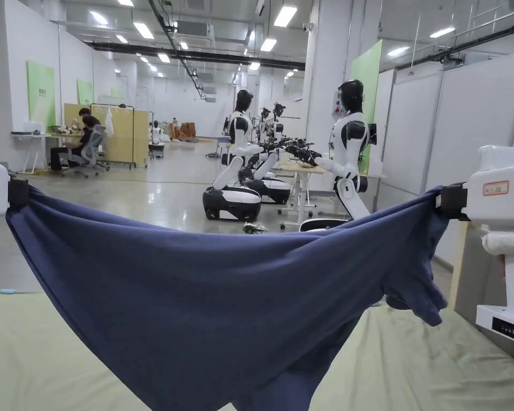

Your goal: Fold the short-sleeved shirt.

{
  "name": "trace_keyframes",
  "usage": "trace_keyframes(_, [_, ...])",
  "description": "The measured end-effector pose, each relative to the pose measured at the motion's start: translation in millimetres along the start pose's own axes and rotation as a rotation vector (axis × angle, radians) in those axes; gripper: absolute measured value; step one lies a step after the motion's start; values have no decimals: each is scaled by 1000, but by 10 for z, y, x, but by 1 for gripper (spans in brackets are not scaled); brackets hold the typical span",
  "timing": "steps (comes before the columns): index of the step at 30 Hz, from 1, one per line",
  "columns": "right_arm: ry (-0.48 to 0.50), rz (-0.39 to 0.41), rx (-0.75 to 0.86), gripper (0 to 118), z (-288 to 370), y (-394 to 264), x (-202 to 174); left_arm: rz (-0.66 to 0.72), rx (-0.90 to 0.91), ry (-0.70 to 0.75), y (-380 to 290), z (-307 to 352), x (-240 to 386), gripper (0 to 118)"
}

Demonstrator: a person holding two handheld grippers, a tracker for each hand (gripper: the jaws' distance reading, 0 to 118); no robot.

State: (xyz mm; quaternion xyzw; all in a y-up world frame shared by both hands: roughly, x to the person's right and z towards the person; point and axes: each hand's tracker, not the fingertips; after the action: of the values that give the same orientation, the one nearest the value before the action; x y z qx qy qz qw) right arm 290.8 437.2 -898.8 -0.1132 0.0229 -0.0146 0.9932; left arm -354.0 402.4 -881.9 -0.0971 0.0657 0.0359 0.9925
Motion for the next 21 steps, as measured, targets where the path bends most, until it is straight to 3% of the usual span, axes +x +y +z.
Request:
trace_keyframes(11, [-38,-44,-125,10,-663,-1063,103,133,-122,-31,-1180,-633,-78,6])
trace_keyframes(21, [18,64,-192,10,158,-1542,191,62,-201,-83,-1563,410,-7,6])
